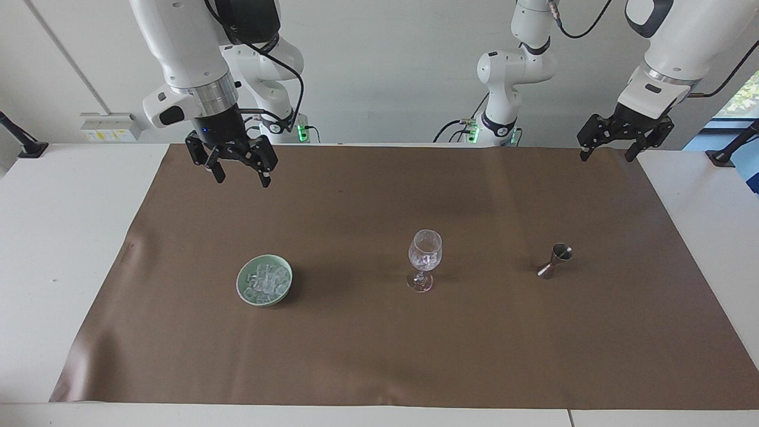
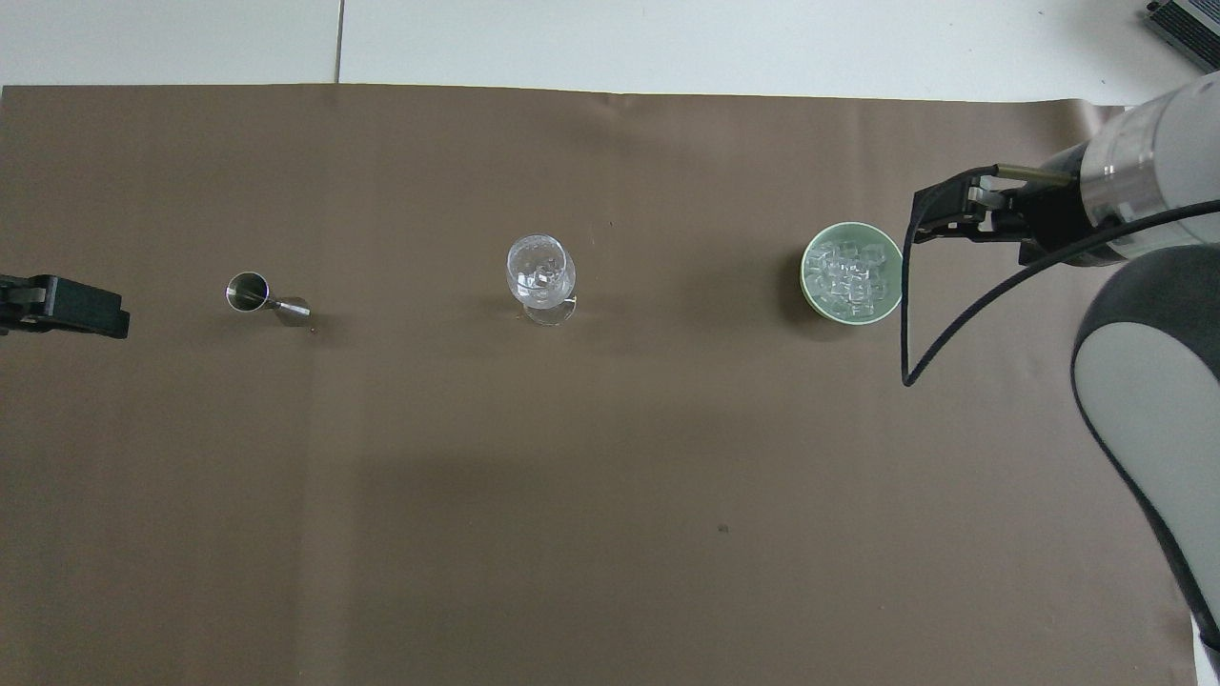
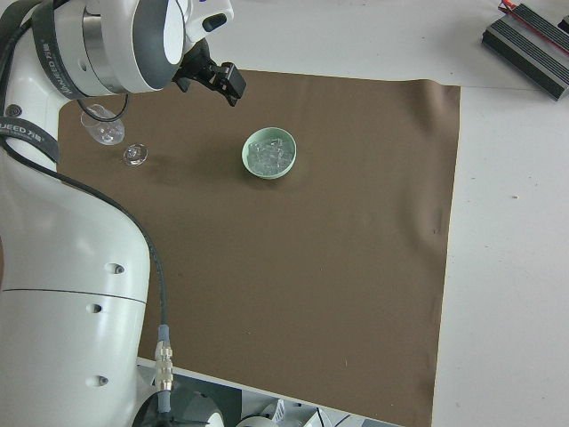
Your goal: Pour wine and add ice with both arms
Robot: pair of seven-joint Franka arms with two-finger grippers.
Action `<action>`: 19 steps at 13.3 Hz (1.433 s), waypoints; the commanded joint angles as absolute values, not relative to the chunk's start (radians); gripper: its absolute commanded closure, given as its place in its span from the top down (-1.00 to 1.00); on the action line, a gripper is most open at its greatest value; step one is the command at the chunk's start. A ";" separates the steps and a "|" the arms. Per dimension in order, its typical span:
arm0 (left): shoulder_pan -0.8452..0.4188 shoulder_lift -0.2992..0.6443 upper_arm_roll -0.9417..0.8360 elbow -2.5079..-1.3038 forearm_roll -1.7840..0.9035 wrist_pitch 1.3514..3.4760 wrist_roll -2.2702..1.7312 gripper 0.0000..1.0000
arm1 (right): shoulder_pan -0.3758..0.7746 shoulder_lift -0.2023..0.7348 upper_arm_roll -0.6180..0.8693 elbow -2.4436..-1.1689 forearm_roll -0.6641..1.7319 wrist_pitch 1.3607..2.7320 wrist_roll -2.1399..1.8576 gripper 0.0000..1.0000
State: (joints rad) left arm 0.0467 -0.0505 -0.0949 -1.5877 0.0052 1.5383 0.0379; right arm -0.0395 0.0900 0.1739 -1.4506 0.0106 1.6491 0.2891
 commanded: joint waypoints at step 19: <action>0.055 -0.074 -0.083 -1.578 0.017 1.526 0.044 1.00 | -0.186 0.000 0.071 -1.470 0.005 1.488 -0.126 1.00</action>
State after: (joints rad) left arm 0.0480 -0.0635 -0.0821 -1.5785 0.0052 1.5383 0.0379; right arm -0.1860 0.0282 0.0736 -1.4510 0.0081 1.5008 -0.1046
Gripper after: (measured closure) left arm 0.000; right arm 0.000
